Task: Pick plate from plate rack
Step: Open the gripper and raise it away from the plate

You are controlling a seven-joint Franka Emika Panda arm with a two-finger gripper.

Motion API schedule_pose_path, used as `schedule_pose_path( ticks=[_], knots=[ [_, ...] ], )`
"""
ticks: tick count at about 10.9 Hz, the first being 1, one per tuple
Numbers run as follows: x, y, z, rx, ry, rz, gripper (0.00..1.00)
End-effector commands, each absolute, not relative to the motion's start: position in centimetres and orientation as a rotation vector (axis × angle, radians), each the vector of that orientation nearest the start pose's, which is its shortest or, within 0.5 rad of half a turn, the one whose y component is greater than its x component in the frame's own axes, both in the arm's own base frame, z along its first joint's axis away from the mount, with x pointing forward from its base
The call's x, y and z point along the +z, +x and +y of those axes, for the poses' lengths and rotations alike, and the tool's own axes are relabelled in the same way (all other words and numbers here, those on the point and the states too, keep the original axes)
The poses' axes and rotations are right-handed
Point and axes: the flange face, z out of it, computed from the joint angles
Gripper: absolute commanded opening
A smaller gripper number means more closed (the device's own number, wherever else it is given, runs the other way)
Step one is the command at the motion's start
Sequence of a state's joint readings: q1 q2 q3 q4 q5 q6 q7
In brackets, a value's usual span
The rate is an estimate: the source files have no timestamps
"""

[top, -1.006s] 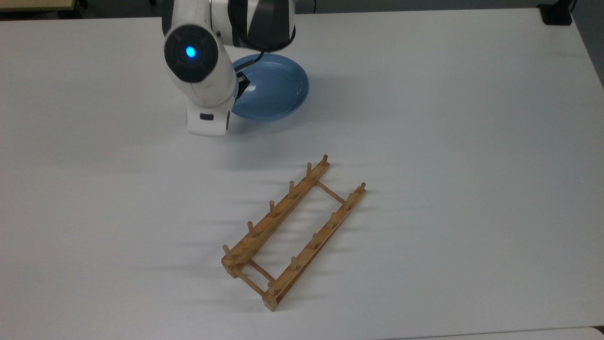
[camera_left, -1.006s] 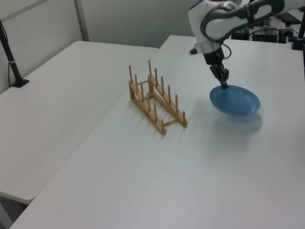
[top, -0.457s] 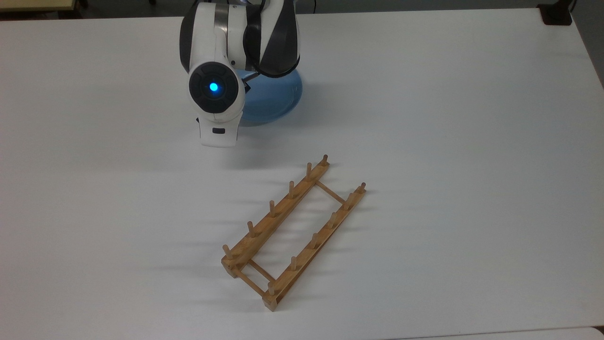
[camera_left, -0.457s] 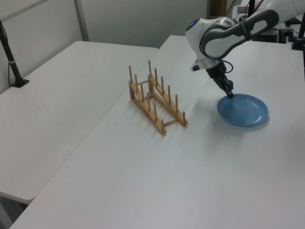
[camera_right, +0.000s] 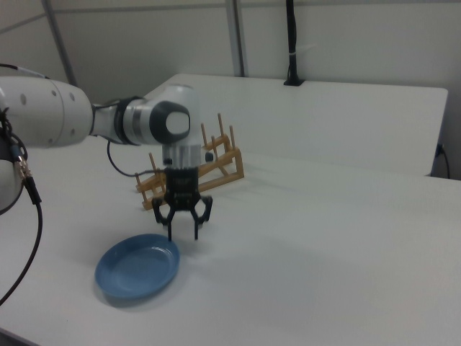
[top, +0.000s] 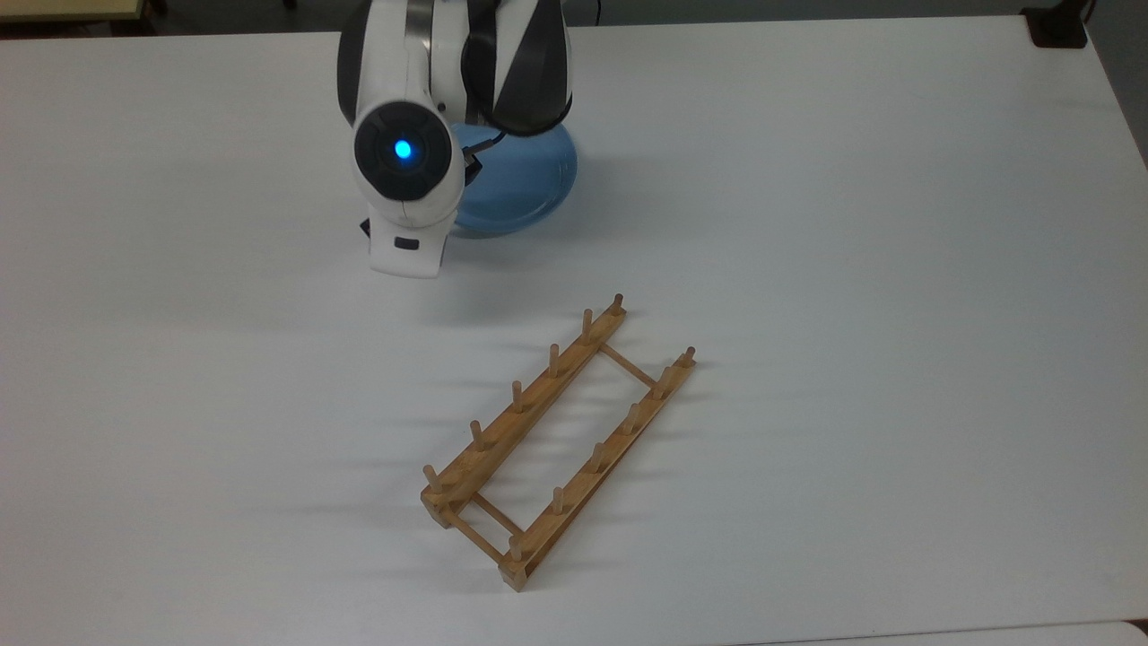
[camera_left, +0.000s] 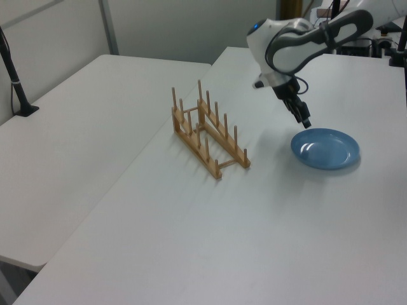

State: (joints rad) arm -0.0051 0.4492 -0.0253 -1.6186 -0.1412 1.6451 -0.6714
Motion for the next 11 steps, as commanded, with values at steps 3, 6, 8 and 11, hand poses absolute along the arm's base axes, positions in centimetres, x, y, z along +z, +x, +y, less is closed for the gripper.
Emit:
schedule_pose_path(
  ticks=[3, 6, 8, 11],
  knots=[
    [47.8, 61.0, -0.4, 0.364, -3.198, -0.539, 1.00],
    [53.9, 59.2, 0.8, 0.164, -3.280, -0.114, 1.00],
    [57.0, 58.0, 1.0, 0.056, -3.260, 0.066, 1.00],
    [59.2, 56.4, -1.1, 0.003, -3.177, 0.146, 1.00]
  ],
)
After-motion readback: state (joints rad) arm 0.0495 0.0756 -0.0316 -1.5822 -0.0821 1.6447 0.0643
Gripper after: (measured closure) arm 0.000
